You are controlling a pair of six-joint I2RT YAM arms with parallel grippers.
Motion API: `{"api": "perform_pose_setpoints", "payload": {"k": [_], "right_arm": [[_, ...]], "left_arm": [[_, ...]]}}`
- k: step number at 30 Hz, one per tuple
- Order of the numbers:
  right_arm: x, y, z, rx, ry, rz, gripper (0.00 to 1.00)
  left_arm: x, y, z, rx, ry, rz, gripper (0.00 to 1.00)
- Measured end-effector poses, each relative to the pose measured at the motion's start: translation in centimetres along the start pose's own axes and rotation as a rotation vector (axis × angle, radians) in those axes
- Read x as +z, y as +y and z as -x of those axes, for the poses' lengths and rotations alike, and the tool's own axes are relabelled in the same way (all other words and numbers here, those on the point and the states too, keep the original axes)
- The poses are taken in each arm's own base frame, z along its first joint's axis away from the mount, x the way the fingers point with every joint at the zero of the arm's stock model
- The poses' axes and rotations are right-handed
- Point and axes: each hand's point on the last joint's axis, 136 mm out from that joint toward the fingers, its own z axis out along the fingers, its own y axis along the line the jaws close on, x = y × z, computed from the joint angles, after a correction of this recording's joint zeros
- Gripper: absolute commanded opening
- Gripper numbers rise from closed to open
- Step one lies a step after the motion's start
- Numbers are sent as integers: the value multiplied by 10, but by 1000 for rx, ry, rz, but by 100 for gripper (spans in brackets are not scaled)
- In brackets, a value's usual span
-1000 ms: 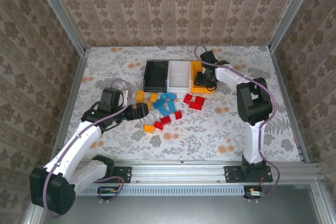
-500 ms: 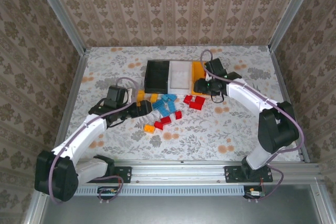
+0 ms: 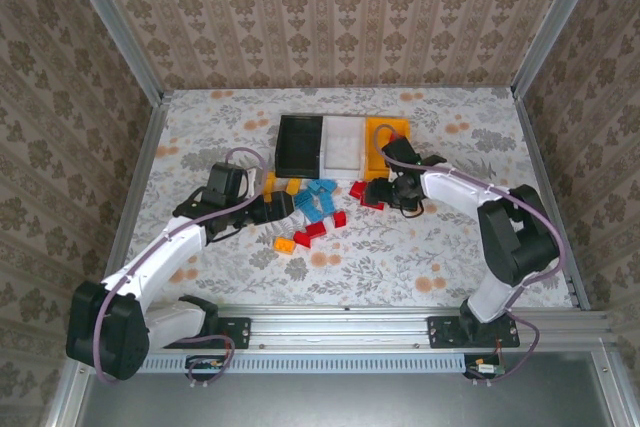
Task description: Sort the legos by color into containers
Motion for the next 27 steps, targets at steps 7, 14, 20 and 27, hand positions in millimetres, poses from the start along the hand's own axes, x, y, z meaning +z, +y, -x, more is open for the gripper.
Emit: {"api": "perform_pose_setpoints", "payload": {"k": [7,14,20,27], "right_arm": [[13,17,8,-22,7,-14,88],[21,21,10,-27,15,-80,85],[25,13,9,-14,15,-150,75],[24,9,9,3,3,-185,66]], "left_arm": [[-3,0,-2,2,-6,-2,100],[-5,4,0,-8,-13,4,100],[-7,4,2,-11,-23,0,100],[-10,7,1,-19,-32,0,100]]}}
